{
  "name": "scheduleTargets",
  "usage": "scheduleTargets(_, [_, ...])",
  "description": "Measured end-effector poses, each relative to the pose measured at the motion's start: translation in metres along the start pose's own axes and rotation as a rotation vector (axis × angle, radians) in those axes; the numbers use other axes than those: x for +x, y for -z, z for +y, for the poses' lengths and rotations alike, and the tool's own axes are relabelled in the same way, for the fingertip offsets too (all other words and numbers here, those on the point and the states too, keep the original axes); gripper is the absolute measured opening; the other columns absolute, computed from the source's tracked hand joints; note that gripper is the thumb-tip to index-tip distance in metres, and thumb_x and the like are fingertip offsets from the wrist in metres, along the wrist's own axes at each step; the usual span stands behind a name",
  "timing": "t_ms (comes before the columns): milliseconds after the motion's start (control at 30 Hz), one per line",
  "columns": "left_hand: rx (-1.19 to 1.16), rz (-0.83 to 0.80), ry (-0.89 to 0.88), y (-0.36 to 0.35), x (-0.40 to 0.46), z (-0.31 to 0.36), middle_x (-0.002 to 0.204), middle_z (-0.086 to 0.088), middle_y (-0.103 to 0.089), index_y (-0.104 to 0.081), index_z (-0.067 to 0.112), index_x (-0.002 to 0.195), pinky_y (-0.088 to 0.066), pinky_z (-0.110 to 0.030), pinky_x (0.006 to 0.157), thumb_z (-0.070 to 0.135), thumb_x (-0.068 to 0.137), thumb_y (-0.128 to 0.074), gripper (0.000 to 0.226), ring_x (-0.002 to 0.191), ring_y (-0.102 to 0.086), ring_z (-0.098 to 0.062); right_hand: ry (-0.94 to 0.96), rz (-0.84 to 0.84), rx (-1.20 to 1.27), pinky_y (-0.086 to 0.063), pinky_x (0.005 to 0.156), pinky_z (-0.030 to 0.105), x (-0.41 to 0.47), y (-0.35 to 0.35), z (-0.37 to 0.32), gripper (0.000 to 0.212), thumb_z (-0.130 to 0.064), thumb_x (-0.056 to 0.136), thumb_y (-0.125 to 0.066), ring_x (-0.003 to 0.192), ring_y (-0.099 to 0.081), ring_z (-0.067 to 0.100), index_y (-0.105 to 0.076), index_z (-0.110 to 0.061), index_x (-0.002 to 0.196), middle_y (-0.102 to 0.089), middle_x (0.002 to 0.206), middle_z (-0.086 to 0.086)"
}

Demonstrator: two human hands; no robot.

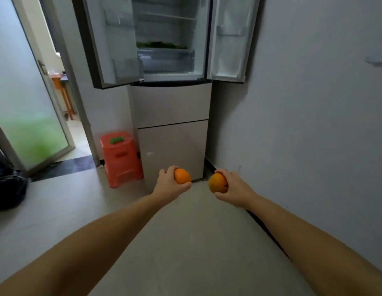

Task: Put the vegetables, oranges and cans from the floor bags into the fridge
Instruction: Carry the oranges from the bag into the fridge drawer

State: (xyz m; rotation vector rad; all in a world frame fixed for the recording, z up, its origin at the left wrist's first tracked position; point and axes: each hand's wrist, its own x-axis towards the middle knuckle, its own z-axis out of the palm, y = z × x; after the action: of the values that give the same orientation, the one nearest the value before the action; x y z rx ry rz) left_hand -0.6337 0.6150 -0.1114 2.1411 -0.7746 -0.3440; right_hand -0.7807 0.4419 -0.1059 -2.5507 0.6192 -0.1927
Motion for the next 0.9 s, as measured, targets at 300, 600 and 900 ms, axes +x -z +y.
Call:
scheduleTargets(300, [0.049, 0.005, -0.120, 0.012, 0.211, 0.054, 0.134, -0.010, -0.030, -0.033, 0.023, 0.136, -0.048, -0.038, 0.097, 0.040, 0.080, -0.071, 0.070, 0.115, -0.048, -0.028, -0.033, 0.129, 0.115, -0.047, 0.096, 0.039, 0.188, 0.066, 0.029, 0.069, -0.032, 0.079, -0.072, 0.111, -0.051, 0.027, -0.032, -0.033, 0.136, -0.038, 0.132, 0.009])
scheduleTargets(600, [-0.005, 0.087, -0.069, -0.012, 0.416, 0.077, 0.134, -0.010, -0.030, -0.033, 0.022, 0.134, -0.049, -0.033, 0.085, 0.038, 0.080, -0.070, 0.067, 0.112, -0.048, -0.029, 0.056, 0.130, 0.147, -0.047, 0.096, 0.038, 0.396, 0.106, 0.079, 0.069, -0.032, 0.081, -0.071, 0.113, -0.050, 0.026, -0.031, -0.033, 0.137, -0.038, 0.133, 0.008])
scheduleTargets(900, [-0.288, 0.295, 0.088, 0.028, 0.606, 0.105, 0.134, -0.011, -0.033, -0.036, 0.020, 0.134, -0.051, -0.031, 0.072, 0.034, 0.082, -0.069, 0.063, 0.108, -0.048, -0.027, 0.104, 0.143, 0.484, -0.047, 0.097, 0.042, 0.617, 0.168, 0.077, 0.078, -0.025, 0.082, -0.072, 0.119, -0.049, 0.028, -0.023, -0.023, 0.144, -0.036, 0.139, 0.010])
